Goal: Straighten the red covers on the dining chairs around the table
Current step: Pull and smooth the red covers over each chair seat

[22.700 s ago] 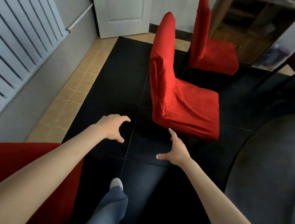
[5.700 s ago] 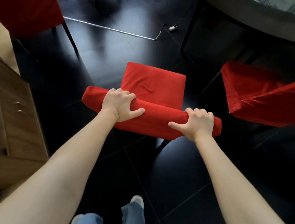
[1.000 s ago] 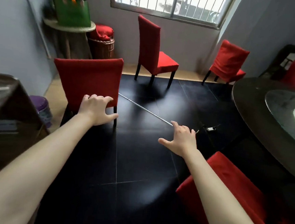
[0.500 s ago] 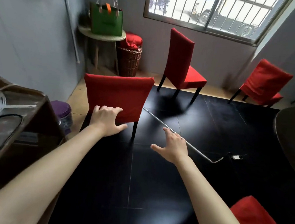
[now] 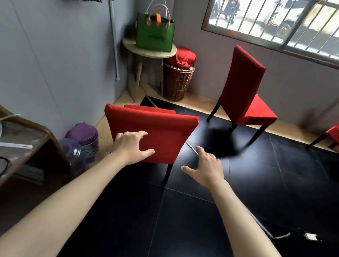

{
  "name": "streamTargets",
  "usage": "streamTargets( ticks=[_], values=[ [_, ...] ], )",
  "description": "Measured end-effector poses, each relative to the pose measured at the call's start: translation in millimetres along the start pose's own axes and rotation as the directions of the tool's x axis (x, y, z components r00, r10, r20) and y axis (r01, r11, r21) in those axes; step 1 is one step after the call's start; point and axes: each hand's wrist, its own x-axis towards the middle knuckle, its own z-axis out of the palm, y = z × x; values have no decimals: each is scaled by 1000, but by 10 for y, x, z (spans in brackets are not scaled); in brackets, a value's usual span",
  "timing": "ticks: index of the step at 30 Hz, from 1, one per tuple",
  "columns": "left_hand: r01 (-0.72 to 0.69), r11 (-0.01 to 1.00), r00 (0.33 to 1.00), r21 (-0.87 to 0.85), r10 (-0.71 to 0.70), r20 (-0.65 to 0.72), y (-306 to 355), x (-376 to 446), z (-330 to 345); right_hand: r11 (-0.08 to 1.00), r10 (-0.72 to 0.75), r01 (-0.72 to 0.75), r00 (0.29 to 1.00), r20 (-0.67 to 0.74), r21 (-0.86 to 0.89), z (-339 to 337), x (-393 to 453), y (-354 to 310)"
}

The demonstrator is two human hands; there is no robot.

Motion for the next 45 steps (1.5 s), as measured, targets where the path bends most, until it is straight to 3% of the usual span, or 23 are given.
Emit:
streamTargets(
  ticks=[5,15,27,33,45],
  values=[
    [-16,995,999,101,13,36,-254,518,117,998,-60,60,998,23,4,117,704,-117],
    [-1,998,998,57,-2,62,-751,1774,223,997,-60,62,997,41,-42,195,2004,-430],
    [86,995,975,44,-93,202,-948,2565,832,979,-160,189,946,283,-79,615,3162,-343],
    [60,986,953,157,-103,284,-1035,2707,970,971,-184,228,910,373,-77,776,3375,-220],
    [24,965,960,262,-95,263,-1032,2709,984,946,-256,301,922,291,-121,829,3367,-204]
  ],
)
